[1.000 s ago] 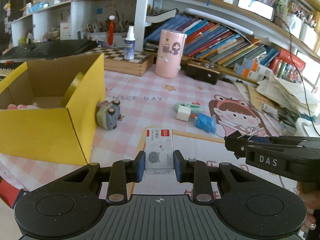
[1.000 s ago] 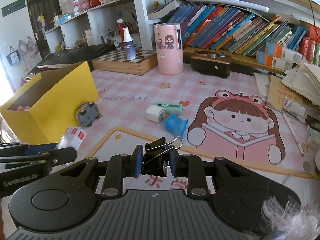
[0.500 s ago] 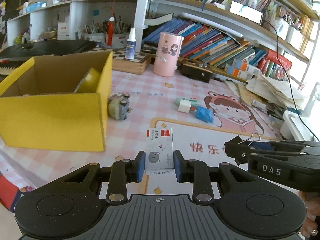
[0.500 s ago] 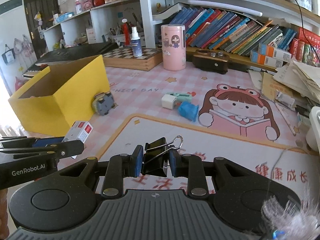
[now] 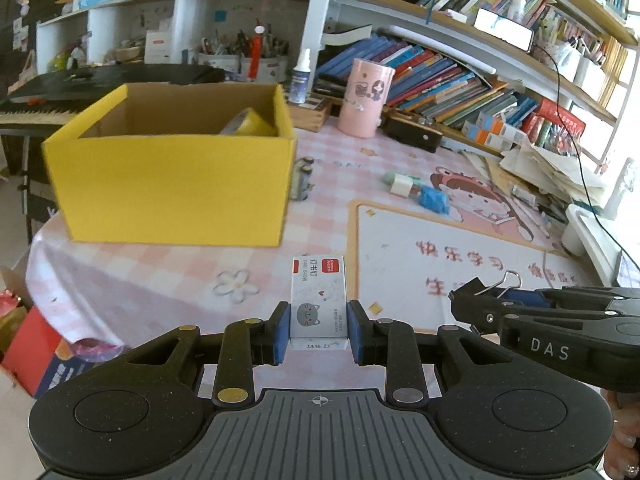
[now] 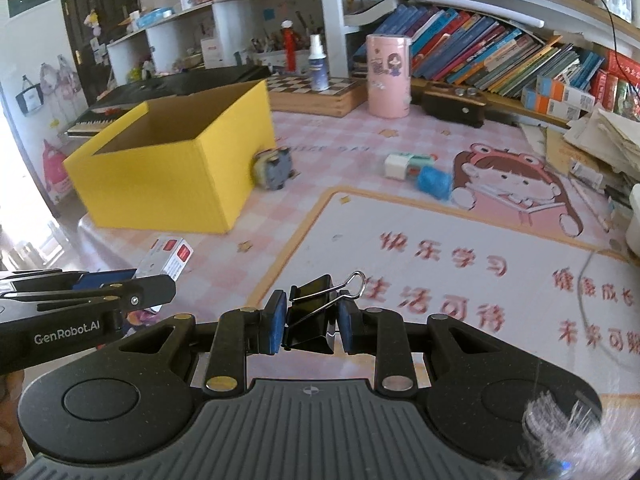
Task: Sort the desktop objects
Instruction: 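Carry the card box with the left tool while the right tool carries the clip to the yellow box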
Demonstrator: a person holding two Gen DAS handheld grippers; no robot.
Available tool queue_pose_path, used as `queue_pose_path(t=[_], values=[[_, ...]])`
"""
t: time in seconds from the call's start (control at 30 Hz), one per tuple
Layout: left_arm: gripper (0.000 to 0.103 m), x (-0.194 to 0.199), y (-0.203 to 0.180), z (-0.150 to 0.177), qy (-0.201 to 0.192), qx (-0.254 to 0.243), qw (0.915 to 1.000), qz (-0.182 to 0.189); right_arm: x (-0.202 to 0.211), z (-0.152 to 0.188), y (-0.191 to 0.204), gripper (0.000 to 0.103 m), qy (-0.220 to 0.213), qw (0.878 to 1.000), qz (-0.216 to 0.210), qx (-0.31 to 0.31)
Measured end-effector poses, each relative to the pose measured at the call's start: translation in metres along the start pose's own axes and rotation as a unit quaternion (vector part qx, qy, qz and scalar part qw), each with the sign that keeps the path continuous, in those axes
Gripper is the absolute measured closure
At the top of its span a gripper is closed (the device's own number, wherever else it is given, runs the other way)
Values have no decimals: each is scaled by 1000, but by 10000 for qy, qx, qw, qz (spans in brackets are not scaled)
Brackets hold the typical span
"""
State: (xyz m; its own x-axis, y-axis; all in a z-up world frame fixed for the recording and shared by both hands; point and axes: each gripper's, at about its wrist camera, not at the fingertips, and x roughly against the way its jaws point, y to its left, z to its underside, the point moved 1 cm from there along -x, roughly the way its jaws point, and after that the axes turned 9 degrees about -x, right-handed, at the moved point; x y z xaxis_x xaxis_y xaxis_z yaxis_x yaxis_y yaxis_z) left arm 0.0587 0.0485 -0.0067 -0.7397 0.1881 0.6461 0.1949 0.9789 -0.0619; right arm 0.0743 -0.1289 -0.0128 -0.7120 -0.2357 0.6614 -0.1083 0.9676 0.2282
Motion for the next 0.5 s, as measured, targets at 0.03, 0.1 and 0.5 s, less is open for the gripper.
queue_pose_path(t=[0.03,0.1,0.5], values=[[75,4,4,3,6,12,10000,-20,1,3,4,78,16,10000,-18,7],[75,10,12,9,23,31,10000,-61,2,10,14,78,49,10000,-69,29],[75,42,52,39,70,222,9992,-324,3,40,69,78,271,9984,-432,252]])
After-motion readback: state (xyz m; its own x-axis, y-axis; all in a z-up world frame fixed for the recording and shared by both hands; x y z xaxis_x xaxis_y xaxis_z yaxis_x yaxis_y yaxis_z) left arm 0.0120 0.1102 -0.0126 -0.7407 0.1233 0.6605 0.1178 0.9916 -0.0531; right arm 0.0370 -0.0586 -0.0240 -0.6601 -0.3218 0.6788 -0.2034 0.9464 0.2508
